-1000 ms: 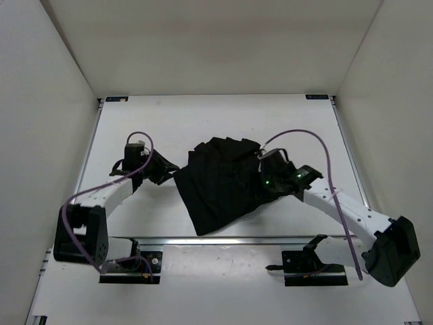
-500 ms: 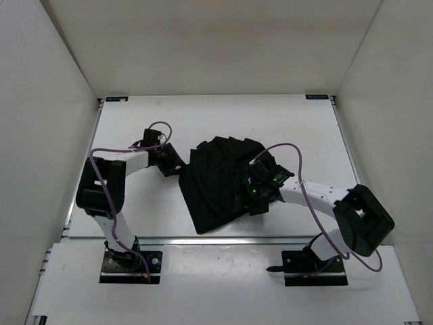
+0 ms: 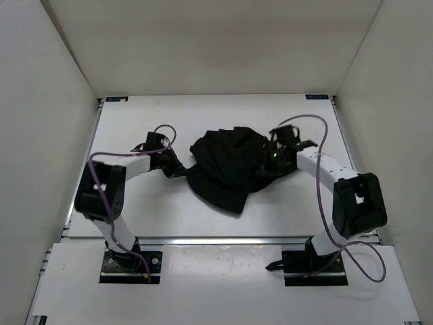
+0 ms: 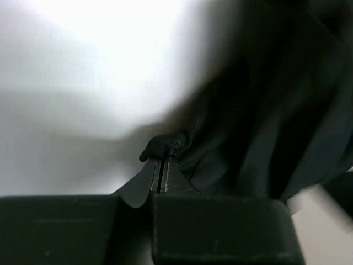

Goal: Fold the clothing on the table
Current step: Flatten the skirt out

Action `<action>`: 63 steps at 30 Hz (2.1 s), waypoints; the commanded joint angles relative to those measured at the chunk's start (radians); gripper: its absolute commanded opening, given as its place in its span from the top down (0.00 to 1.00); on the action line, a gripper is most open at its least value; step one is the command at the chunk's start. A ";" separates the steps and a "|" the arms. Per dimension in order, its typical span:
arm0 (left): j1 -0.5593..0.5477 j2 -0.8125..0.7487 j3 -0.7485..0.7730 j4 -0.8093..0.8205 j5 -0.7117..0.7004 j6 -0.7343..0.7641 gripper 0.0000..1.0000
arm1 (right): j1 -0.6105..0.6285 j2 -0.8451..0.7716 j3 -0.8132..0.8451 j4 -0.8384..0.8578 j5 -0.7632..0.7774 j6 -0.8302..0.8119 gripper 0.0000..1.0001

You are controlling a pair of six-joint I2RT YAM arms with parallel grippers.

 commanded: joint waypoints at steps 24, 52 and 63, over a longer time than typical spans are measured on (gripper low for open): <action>-0.092 -0.419 -0.345 0.086 -0.049 -0.106 0.51 | -0.107 0.036 0.059 0.071 -0.051 -0.174 0.36; -0.062 -0.141 0.668 -0.075 -0.040 -0.155 1.00 | -0.248 0.058 0.895 -0.265 0.055 -0.294 1.00; 0.092 -0.581 -0.208 0.095 0.100 -0.143 1.00 | -0.191 -0.177 0.319 -0.207 0.029 -0.276 0.44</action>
